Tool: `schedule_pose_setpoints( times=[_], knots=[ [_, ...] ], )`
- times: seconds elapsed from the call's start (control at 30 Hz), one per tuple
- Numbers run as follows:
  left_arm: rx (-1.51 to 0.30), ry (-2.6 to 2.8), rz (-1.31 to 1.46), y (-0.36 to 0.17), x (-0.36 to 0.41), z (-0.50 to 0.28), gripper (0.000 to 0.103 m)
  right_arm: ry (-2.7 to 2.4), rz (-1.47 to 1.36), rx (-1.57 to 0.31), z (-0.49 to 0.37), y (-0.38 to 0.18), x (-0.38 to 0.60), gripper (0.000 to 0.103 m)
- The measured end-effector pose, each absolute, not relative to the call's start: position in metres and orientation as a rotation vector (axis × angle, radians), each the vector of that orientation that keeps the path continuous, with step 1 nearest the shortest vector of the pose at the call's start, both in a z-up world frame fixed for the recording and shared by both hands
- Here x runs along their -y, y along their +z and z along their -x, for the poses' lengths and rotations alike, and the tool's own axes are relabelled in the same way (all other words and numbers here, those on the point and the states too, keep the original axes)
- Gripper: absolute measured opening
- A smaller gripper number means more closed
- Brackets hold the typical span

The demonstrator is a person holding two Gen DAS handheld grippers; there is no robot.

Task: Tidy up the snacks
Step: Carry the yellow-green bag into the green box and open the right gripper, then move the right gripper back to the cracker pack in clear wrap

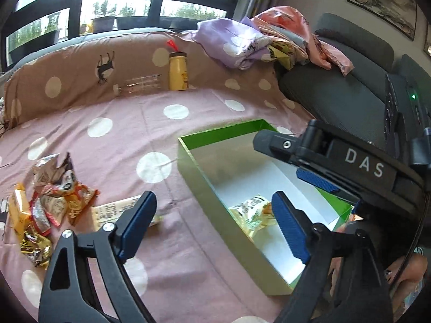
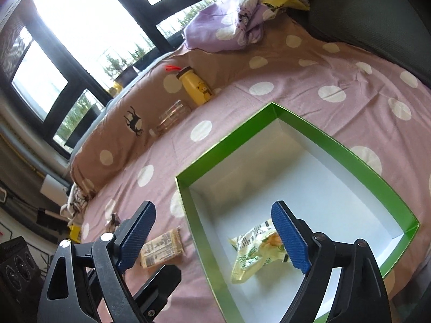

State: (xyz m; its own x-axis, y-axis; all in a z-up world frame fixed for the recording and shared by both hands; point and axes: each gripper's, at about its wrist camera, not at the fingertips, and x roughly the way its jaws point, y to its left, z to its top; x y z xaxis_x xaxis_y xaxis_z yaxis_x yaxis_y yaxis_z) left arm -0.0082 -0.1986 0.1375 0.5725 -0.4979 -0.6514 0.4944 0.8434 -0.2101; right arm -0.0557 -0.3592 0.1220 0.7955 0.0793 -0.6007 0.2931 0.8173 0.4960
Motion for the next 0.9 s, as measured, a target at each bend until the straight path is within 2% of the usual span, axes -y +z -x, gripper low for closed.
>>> schedule_pose_setpoints(
  times=[0.27,0.43,0.9],
  knots=[
    [-0.786,-0.325,0.066,0.132,0.111,0.007,0.099,0.012,-0.484,-0.643,0.040,0.136,0.298,0.094],
    [-0.825,-0.244,0.126,0.119,0.068,0.000,0.099,0.096,-0.426,-0.695,0.028,0.131,0.260,0.094],
    [-0.955,-0.159,0.194,0.080,0.032,-0.041,0.099,0.107,-0.463,-0.948,-0.018,0.065,0.226,0.094]
  ],
)
